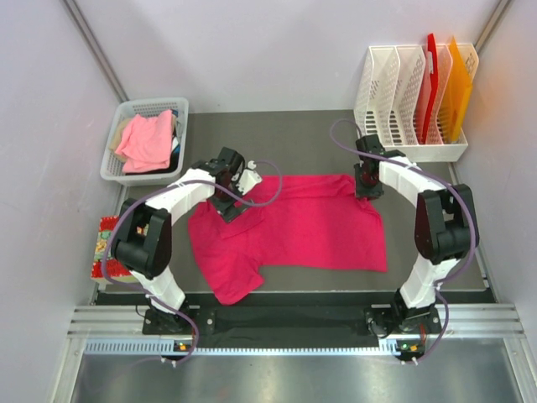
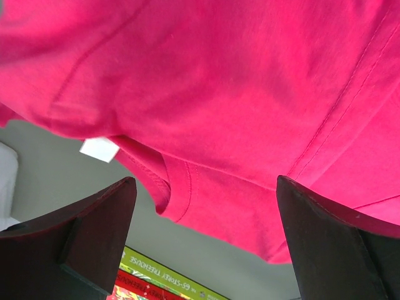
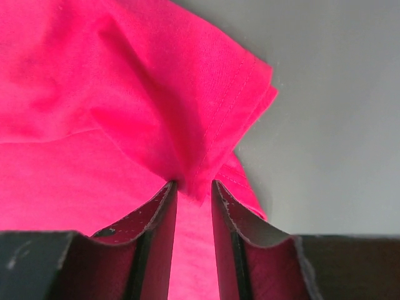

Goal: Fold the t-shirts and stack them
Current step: Flatten out the tshirt, then grap the side of the flattened tshirt furthest away from the robot with both arms

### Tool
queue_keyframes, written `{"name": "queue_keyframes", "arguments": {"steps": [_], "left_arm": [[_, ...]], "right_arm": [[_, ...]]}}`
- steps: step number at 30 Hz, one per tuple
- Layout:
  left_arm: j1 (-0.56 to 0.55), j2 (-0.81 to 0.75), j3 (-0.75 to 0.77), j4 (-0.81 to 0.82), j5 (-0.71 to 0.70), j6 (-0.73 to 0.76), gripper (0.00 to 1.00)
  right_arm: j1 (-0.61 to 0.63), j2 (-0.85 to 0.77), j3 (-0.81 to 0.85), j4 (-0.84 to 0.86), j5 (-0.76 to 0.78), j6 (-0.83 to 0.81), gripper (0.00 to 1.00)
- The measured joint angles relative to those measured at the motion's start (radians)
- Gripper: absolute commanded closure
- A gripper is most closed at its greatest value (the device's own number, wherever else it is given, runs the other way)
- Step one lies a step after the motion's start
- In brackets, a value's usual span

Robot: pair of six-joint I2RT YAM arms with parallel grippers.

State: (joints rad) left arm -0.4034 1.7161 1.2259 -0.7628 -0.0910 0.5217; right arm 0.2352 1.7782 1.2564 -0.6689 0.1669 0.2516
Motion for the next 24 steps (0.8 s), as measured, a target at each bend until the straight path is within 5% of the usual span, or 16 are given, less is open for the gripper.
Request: {"name": "queue_keyframes", "arguments": {"steps": [7, 16, 24], "left_arm": [[0.006, -0.002, -0.049, -0.001, -0.027, 0.002, 0.02], [0.013, -0.069, -0.076, -0.032, -0.029, 0.003, 0.02], [0.014, -0.086, -0.114, -0.039, -0.006, -0.004, 0.09]], "right_arm": [[0.0, 0.056, 0.001, 0.004, -0.004, -0.006, 0.72], [0.005, 0.047, -0.001, 0.002, -0.018, -0.008, 0.56], [0.019, -0.031, -0.021, 0.002, -0.022, -0.009, 0.55]]}}
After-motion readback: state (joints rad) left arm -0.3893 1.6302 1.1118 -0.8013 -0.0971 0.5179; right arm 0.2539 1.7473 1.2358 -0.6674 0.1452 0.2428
